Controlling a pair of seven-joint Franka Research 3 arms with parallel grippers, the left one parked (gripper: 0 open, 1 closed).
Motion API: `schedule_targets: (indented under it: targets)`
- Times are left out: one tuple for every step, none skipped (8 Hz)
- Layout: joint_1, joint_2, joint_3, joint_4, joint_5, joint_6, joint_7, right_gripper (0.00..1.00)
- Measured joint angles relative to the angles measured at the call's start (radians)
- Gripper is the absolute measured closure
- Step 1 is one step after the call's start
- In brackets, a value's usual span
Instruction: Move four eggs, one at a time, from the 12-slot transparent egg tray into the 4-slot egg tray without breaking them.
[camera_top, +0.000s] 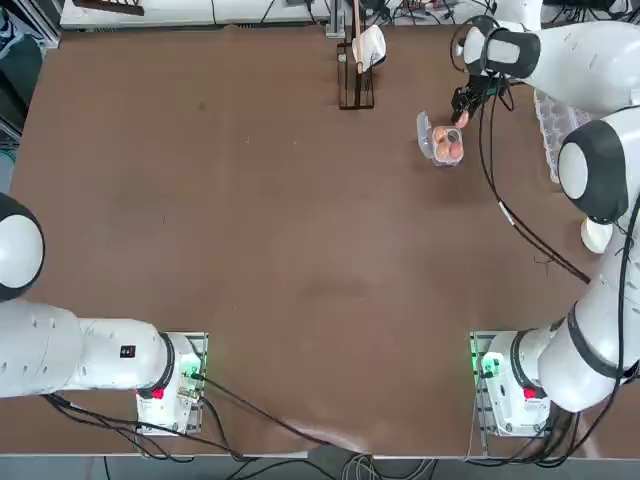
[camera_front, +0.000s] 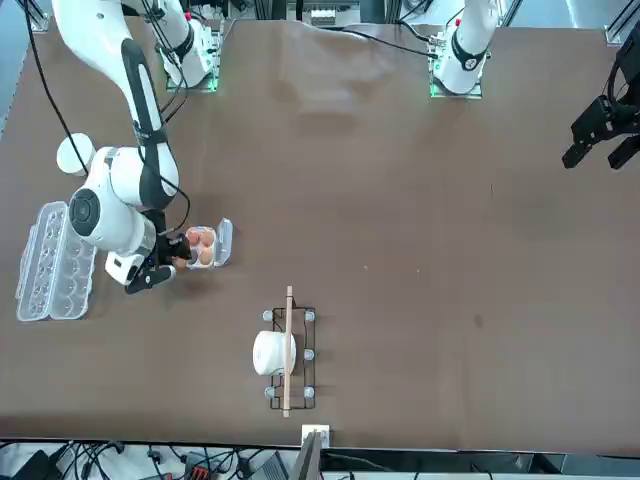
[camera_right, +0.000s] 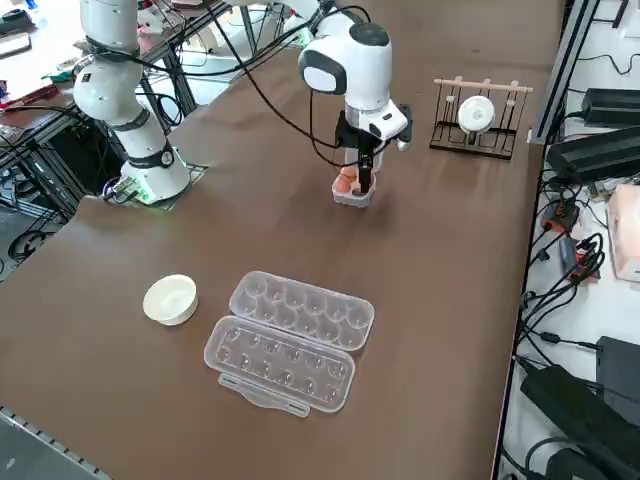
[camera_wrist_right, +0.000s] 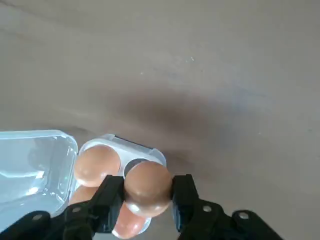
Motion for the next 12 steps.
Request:
schedule_targets:
  targets:
    - [0.0,0.0,0.0,-0.002,0.0,0.0,0.001,0.44]
    - [0.001,0.0,0.0,-0.004,0.0,-0.003,0.003,0.44]
    - [0.001,0.0,0.0,-0.005,0.0,-0.01,0.004,0.44]
    - [0.001,0.0,0.0,-0.006,0.0,-0.02,0.005,0.44]
    - [0.001,0.0,0.0,-0.006,0.001,-0.034,0.008,0.44]
    - [0.001,0.0,0.0,-0.006,0.001,-0.049,0.009,0.44]
    - [0.001,0.0,0.0,-0.006,0.001,-0.059,0.01,0.44]
    - [0.001,0.0,0.0,-0.006,0.001,-0.062,0.011,0.44]
    - [0.001,0.0,0.0,-0.006,0.003,-0.063,0.012,0.44]
    - [0.002,0.0,0.0,-0.006,0.005,-0.063,0.012,0.44]
    - [0.003,0.002,0.0,-0.006,0.007,-0.063,0.013,0.44]
    - [0.003,0.007,0.0,-0.006,0.024,-0.063,0.014,0.44]
